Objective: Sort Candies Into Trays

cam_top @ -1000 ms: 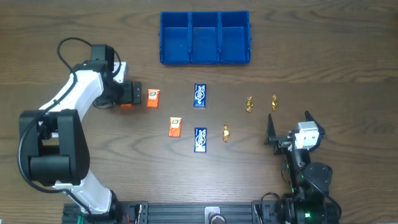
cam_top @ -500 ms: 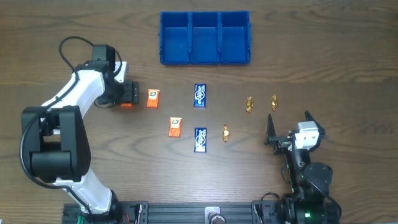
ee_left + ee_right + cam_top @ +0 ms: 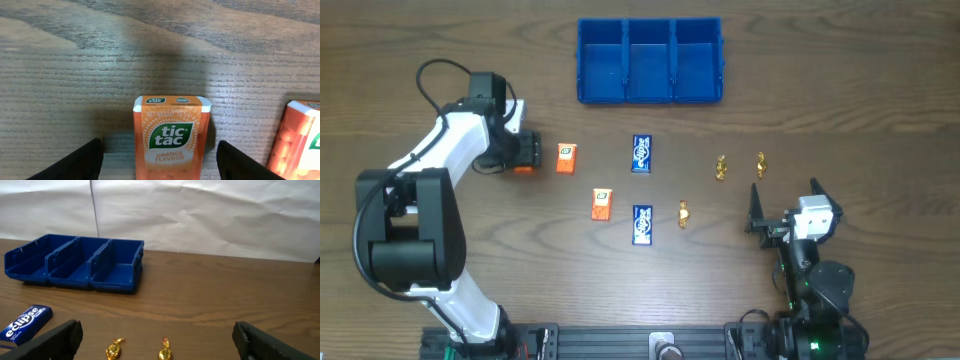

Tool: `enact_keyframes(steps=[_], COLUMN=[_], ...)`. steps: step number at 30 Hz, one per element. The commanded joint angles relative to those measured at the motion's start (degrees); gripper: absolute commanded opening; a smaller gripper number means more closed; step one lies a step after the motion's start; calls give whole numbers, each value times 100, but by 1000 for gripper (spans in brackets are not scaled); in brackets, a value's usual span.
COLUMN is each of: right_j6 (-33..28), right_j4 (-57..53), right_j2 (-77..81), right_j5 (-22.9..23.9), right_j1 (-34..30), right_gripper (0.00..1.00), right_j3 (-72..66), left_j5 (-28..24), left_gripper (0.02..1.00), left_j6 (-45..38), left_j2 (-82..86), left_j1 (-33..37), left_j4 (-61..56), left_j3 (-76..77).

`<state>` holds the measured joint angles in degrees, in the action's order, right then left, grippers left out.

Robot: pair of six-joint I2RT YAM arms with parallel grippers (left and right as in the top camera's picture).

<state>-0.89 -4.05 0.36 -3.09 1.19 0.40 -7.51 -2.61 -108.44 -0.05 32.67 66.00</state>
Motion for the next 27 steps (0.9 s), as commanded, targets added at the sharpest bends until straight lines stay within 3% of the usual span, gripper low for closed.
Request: enact_keyframes(steps=[1,13,27], right_j6=[-72,-72,-72], right_j4=[-63,-63,-63], right_j2=[-13,-13,-13], right_j5=[4,2,4], right_j1=[-28,-31,-31], right_gripper=[998,998,998], right_j3=[4,4,4], left_j5=[44,50,46], left_gripper=[730,671,463], left_j6=[2,0,2], left_j2=[-96,-179,-197], left_j1=[4,-37,-52], left_j4=[-17,-50,-155], left_j3=[26,26,26])
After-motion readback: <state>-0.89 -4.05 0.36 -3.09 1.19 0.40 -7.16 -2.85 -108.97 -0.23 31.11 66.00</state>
